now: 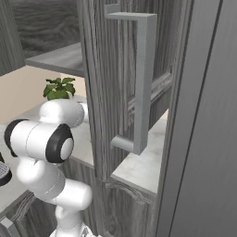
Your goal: Move the cutting board and knife to the sink. Then move spray from the cabinet to the counter.
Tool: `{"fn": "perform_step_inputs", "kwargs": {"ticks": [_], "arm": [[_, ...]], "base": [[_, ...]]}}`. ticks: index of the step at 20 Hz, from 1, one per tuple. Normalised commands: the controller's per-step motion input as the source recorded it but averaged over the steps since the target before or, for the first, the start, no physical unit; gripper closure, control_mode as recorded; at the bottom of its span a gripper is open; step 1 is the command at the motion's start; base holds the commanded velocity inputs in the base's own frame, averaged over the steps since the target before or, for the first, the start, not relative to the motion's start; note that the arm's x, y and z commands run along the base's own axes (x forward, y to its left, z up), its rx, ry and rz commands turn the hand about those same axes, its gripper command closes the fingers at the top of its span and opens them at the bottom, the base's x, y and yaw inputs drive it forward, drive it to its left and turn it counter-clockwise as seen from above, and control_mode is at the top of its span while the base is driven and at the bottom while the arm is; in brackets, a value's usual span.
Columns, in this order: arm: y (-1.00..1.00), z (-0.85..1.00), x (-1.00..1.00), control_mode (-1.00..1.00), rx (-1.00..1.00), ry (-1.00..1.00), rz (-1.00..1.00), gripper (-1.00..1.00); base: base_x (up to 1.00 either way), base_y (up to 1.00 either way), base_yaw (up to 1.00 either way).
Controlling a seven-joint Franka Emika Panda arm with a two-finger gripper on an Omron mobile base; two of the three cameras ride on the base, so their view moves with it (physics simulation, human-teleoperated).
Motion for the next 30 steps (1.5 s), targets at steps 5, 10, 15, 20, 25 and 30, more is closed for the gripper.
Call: {"fn": "perform_step_inputs", "kwargs": {"ticks": [5,10,15,20,25,30], "arm": [[-0.11,-0.28,0.27,-1.00,0.00,0.01,0.00,-1.00],[-0.14,-0.28,0.39,-1.00,0.00,0.00,0.00,-1.00],[-0.15,-0.27,0.38,-1.00,0.01,0.05,0.00,-1.00],[-0.15,-0.23,0.48,-1.00,0.00,0.05,0.00,-1.00],[-0.16,-0.25,0.52,-1.00,0.00,0.06,0.00,-1.00],[-0.12,-0.30,0.45,-1.00,0.01,0.04,0.00,-1.00]], "base": [[0.00,0.00,0.00],[0.00,0.00,0.00],[0.00,0.00,0.00],[0.00,0.00,0.00],[0.00,0.00,0.00],[0.00,0.00,0.00]]}}
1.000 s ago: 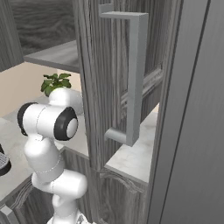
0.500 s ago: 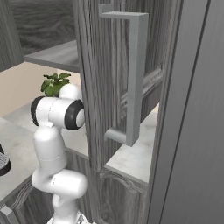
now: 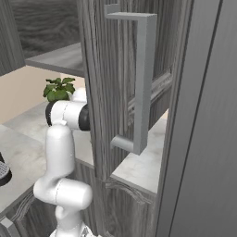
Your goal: Move the cutting board and knife to the sink. Then move spray from the cabinet to the counter.
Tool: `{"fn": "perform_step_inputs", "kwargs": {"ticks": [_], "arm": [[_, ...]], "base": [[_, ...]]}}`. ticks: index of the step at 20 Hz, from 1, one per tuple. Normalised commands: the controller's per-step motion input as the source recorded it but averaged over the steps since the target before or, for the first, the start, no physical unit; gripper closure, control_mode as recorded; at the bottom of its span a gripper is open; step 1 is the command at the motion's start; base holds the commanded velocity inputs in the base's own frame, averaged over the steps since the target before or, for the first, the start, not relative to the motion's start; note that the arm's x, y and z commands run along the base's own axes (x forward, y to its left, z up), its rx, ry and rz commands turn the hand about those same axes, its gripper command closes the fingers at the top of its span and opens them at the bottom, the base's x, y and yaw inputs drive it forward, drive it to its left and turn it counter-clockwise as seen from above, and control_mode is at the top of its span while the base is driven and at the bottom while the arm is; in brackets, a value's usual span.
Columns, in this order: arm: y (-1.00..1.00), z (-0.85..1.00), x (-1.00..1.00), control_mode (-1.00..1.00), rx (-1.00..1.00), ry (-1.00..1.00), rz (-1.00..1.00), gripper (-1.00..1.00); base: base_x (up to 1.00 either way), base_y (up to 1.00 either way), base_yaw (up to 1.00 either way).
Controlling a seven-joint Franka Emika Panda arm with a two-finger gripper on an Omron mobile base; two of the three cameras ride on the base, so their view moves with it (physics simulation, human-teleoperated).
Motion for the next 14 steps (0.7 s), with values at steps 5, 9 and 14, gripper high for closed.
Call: {"fn": "perform_step_inputs", "kwargs": {"ticks": [5,9,14], "arm": [[-0.07,-0.25,0.38,-1.00,0.01,0.00,0.00,-1.00],[0.00,-0.26,0.26,-1.00,0.01,0.00,0.00,-1.00],[0.00,-0.31,0.29,-1.00,0.00,0.00,0.00,-1.00]], "base": [[0.00,0.00,0.00],[0.00,0.00,0.00],[0.00,0.00,0.00]]}}
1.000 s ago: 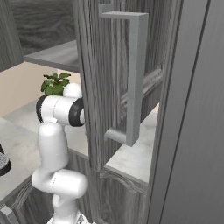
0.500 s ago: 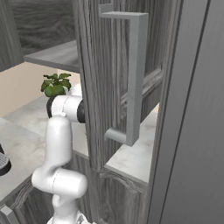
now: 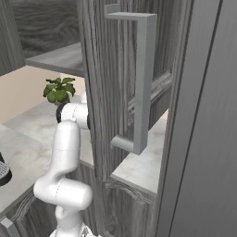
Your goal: Move the cutting board and knife to the sink. Then move spray from the cabinet to the counter.
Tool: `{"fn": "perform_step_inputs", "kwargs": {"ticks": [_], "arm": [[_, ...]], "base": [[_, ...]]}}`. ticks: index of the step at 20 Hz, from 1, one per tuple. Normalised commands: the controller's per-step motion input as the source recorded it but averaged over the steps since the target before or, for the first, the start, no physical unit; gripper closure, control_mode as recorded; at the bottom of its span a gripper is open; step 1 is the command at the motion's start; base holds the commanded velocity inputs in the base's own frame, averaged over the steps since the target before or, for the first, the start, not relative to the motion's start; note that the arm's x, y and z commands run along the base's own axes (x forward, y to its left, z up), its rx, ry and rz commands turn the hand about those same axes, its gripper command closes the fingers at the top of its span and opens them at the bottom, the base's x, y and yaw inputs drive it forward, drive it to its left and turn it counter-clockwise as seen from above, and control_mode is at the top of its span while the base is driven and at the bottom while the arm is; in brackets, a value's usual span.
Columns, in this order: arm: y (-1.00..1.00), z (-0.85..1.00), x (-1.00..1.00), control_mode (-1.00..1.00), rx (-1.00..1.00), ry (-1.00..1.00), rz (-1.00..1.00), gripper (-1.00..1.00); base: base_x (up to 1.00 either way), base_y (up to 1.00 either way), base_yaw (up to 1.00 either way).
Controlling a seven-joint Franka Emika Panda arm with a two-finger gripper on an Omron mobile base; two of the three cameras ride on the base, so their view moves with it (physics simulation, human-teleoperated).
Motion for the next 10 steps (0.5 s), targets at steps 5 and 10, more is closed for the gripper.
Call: {"fn": "perform_step_inputs", "kwargs": {"ticks": [5,10], "arm": [[0.00,-0.29,0.30,-1.00,0.00,0.00,0.00,-1.00],[0.00,-0.26,0.36,-1.00,0.01,0.00,0.00,-1.00]], "base": [[0.00,0.00,0.00],[0.00,0.00,0.00]]}}
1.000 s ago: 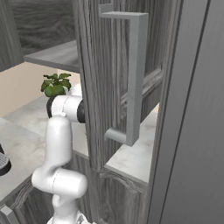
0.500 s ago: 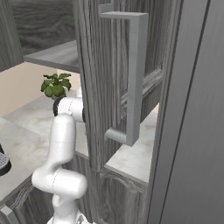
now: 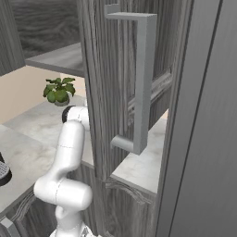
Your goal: Move the cutting board and knife to the sink. Then move spray from the cabinet to the counter.
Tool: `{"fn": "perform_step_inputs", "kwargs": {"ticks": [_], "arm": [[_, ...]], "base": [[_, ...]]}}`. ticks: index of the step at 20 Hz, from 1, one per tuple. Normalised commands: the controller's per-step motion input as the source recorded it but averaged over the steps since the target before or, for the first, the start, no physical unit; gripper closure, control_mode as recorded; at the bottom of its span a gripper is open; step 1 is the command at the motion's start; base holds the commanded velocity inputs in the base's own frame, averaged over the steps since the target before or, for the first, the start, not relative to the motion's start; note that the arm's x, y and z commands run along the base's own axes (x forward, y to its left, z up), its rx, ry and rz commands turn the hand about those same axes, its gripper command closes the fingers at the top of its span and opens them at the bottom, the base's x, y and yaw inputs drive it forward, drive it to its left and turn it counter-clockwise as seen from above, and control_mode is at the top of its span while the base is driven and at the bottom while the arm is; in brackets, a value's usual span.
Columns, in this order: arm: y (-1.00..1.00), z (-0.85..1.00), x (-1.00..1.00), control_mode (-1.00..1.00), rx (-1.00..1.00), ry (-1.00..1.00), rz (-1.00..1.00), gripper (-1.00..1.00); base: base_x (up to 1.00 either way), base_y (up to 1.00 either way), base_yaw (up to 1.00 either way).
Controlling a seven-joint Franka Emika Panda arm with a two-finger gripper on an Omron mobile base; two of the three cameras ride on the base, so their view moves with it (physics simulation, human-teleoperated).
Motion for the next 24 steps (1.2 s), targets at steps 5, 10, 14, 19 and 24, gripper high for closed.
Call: {"fn": "perform_step_inputs", "kwargs": {"ticks": [5,10,14,19,24], "arm": [[0.00,-0.24,0.37,-1.00,0.03,0.00,0.00,-1.00],[0.00,-0.28,0.23,-1.00,0.05,0.02,0.00,-1.00],[0.00,-0.34,-0.37,-1.00,0.05,0.10,0.00,-1.00],[0.00,-0.70,-0.89,-1.00,0.00,0.20,0.00,-1.00],[0.00,-0.87,-1.00,-1.00,0.00,0.13,0.00,-1.00]], "base": [[0.00,0.00,0.00],[0.00,0.00,0.00],[0.00,0.00,0.00],[0.00,0.00,0.00],[0.00,0.00,0.00]]}}
